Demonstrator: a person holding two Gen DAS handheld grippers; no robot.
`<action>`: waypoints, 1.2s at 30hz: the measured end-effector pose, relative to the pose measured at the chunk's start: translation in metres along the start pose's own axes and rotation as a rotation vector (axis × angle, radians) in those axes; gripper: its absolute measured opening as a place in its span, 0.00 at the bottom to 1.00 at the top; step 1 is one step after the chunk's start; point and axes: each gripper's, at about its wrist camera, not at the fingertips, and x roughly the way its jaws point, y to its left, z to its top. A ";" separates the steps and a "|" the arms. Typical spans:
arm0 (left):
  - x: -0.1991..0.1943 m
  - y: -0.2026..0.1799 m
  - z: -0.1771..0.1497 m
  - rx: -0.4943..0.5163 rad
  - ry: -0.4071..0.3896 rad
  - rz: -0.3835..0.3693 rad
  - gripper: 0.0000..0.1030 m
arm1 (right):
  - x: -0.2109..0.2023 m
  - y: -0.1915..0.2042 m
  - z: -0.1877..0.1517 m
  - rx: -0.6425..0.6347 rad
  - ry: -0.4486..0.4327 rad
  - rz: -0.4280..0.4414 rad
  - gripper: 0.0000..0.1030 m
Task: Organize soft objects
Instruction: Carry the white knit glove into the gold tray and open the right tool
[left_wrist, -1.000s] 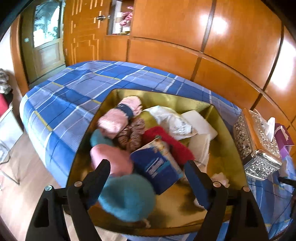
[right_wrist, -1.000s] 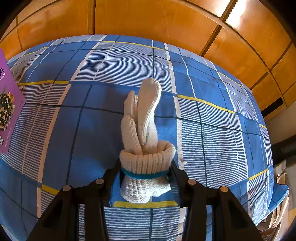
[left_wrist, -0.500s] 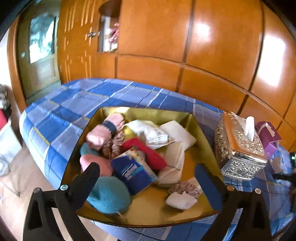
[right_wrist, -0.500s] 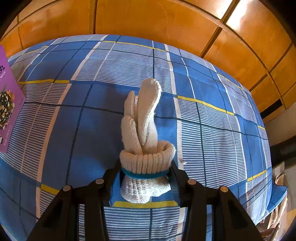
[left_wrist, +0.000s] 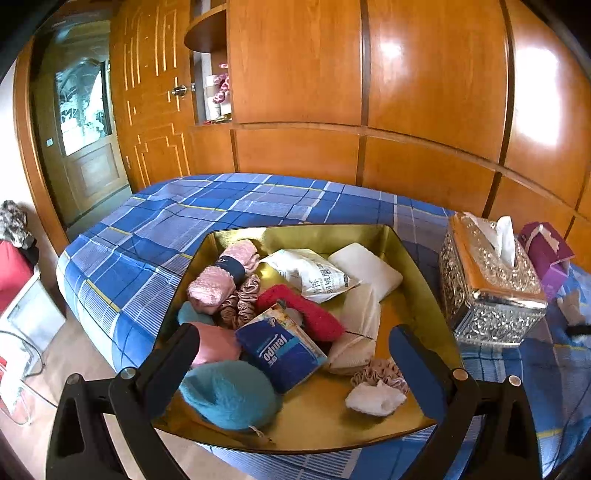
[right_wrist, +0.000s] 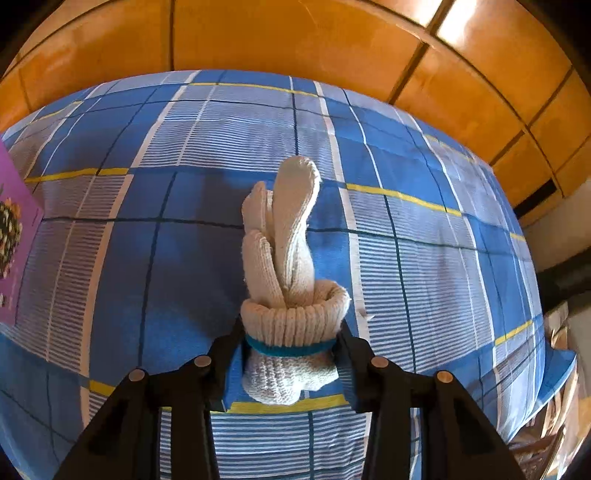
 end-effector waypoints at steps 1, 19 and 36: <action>0.000 0.000 0.000 0.002 0.002 -0.004 1.00 | 0.000 -0.001 0.003 0.014 0.019 0.006 0.39; -0.006 -0.007 0.000 0.029 -0.001 -0.061 1.00 | -0.110 0.054 0.109 -0.126 -0.132 0.134 0.39; 0.000 -0.006 -0.003 0.025 0.026 -0.054 1.00 | -0.255 0.237 0.062 -0.610 -0.437 0.483 0.39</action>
